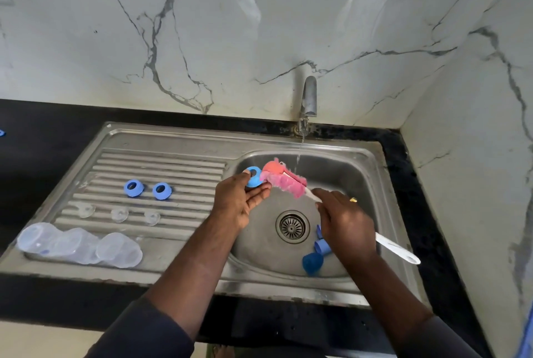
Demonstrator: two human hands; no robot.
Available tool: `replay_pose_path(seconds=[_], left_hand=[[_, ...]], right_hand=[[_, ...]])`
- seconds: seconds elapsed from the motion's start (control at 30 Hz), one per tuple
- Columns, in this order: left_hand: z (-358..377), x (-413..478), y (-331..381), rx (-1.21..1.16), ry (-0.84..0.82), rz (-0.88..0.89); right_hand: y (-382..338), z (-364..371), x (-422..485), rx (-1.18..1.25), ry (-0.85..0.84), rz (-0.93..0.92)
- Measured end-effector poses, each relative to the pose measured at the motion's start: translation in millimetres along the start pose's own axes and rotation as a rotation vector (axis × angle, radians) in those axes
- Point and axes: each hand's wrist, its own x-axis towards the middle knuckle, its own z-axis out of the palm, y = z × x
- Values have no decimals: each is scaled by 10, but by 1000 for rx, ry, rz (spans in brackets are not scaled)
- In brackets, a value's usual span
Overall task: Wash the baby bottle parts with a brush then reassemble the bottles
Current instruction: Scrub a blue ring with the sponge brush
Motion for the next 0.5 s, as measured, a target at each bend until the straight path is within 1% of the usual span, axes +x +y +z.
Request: replay_pose_path(seconds=[0.1,0.13,0.23,0.27,0.37,0.4,0.5], left_hand=[[-19,32,28,-4,29,20],[-22,42,27,-4,32,20],[5,14,-10,9,4,4],[11,11,-26,11,-3,3],[-6,21,-27,12,-6,18],[-11,28,-21,11,-23,21],[-24,24,-10,16,-104,36]], right_hand=[[-13,15,-50,22,-50,-122],[10,19,-59,27,-65,-124],[82,33,-41,52,-48,-7],[87,40,-39,60,-48,-6],[62,38,-62,80,-101,-110],[73,31,-64,88,-113,-108],[151,25,-56,118,-107,-4]])
